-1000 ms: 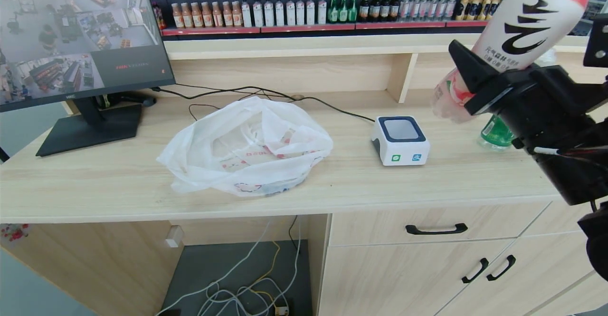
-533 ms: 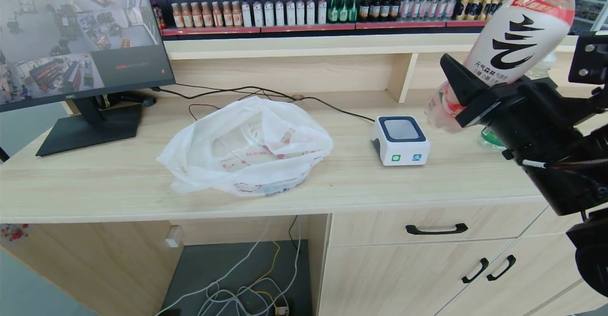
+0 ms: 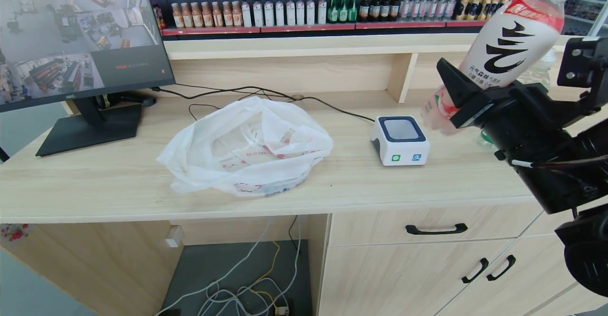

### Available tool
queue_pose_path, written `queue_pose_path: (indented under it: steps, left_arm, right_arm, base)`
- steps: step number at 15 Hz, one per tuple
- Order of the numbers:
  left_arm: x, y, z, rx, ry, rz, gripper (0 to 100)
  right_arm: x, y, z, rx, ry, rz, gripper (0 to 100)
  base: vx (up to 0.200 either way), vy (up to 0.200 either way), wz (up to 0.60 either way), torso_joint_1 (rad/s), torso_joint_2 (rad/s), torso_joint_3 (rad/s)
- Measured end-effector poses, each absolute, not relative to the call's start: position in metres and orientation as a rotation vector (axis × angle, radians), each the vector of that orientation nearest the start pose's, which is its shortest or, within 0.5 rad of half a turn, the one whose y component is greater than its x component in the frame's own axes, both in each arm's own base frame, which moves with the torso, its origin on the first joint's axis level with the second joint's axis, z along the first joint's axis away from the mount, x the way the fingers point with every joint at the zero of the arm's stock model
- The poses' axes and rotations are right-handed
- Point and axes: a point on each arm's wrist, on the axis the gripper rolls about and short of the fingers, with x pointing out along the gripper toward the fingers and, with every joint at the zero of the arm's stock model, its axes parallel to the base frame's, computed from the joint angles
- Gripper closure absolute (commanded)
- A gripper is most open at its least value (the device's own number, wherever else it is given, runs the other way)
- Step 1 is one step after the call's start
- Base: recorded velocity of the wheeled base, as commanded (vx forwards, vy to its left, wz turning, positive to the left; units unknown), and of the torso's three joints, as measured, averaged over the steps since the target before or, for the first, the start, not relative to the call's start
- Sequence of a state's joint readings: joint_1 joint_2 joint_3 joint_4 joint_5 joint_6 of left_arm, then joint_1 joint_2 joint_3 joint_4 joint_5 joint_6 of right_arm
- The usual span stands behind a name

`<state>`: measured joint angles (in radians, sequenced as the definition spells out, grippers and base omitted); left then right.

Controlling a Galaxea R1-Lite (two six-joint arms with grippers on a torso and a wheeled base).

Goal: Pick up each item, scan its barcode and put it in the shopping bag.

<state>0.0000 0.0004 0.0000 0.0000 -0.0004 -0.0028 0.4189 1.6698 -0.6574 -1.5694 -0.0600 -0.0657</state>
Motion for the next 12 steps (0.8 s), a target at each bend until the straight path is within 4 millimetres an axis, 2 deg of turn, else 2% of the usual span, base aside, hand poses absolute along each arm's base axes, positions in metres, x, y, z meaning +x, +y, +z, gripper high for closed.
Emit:
queue_pose_path:
  steps: [9,12]
  left_arm:
    - [-0.0228,0.0,0.0754,-0.001,0.001,-0.001,0]
    - [-0.0228,0.0,0.0755,0.001,0.0,-0.002,0]
  right_arm:
    - [0.2553,0.1123,0.2373,0.065,-0.528,0.334,100]
    - [0.2554,0.1124,0.2375,0.064,-0.53,0.334,100]
  base:
    - [0.0,0.2,0.0,0.004,0.01,0.002]
    - [0.0,0.0,0.0,0.0,0.0,0.0]
